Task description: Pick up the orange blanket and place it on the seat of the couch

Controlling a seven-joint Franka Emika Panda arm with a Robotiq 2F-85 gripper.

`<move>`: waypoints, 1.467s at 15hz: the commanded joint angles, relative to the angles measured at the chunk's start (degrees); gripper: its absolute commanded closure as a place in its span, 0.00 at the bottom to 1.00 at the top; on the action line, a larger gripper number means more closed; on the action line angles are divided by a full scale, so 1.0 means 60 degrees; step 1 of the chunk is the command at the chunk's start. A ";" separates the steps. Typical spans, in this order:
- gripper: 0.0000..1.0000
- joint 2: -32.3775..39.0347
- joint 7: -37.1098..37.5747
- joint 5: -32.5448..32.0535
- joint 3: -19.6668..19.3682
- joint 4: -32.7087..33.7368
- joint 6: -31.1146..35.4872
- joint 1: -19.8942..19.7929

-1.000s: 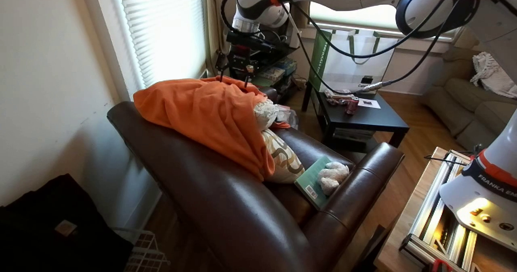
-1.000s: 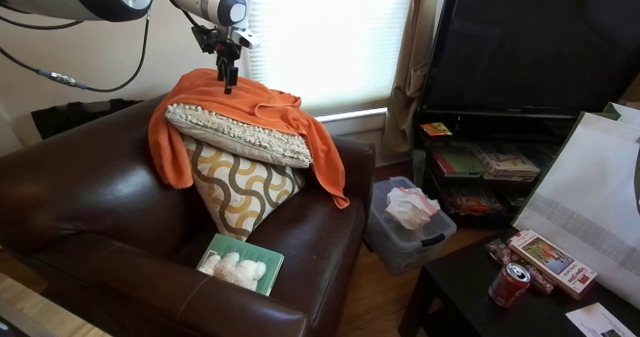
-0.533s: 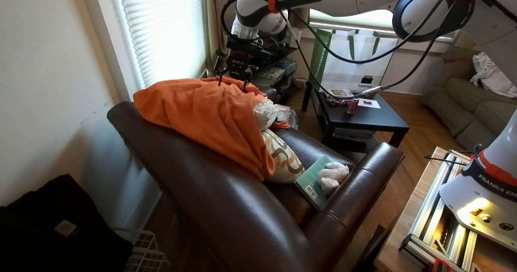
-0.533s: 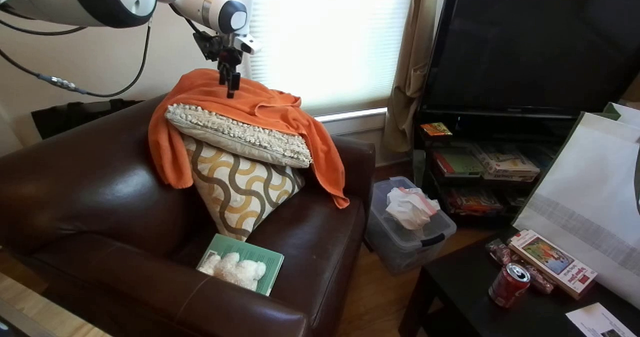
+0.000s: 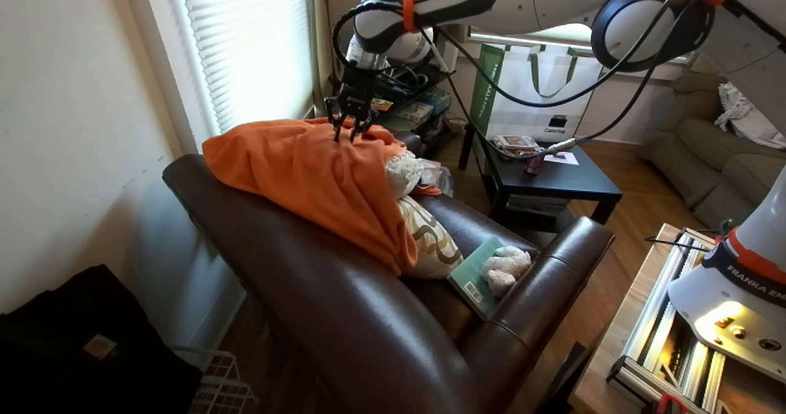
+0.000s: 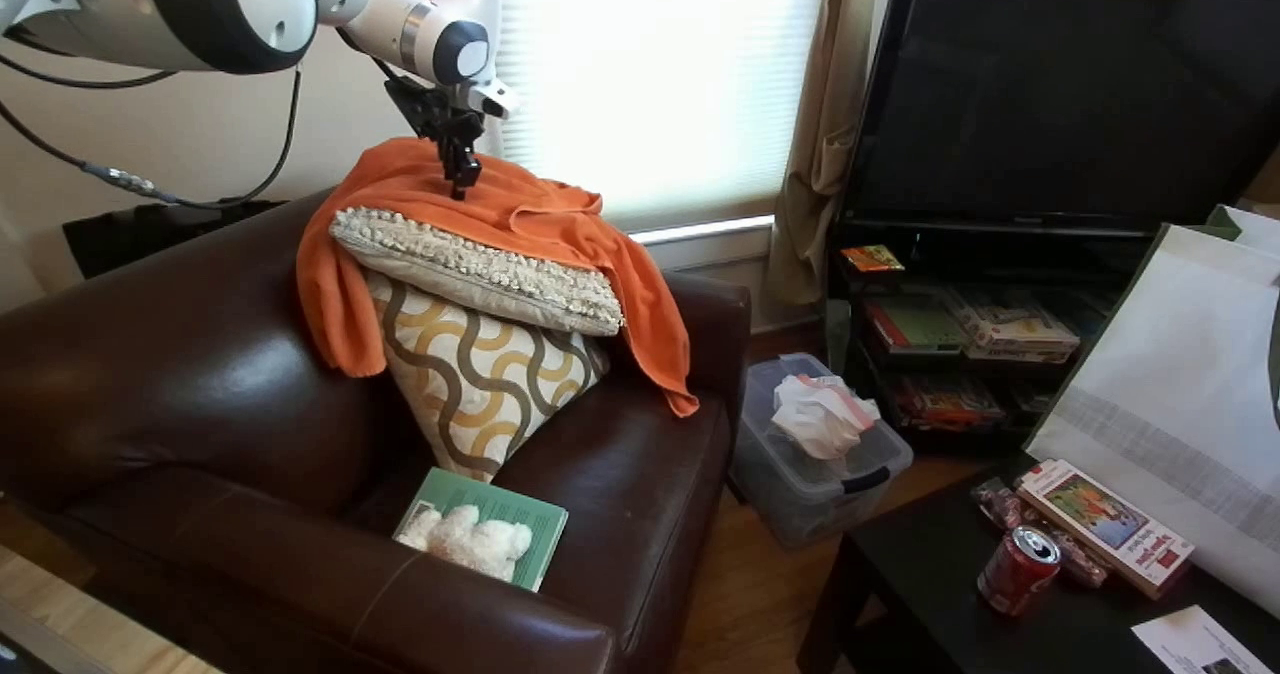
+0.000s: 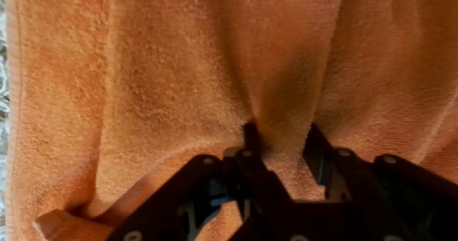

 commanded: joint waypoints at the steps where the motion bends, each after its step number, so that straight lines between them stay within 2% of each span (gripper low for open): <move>1: 0.94 -0.0312 -0.0209 -0.0101 -0.0008 -0.0307 0.0287 0.0128; 3: 1.00 -0.0575 -0.0220 -0.0152 -0.0050 -0.0547 0.0299 0.0200; 6: 0.99 -0.1135 -0.0104 -0.0392 -0.0143 -0.1067 0.0064 0.0343; 9: 0.98 -0.2147 -0.0365 -0.0888 -0.0194 -0.2072 0.0247 0.0681; 16: 0.98 -0.4502 -0.1429 -0.2638 -0.0007 -0.3660 0.0866 0.1968; 20: 0.98 -0.5895 -0.1631 -0.3539 0.0146 -0.4659 0.1550 0.2785; 21: 0.98 -0.6264 -0.1293 -0.3713 0.0126 -0.4856 0.1211 0.2994; 22: 0.93 -0.5159 -0.1451 -0.3371 0.0124 -0.3732 0.1158 0.2721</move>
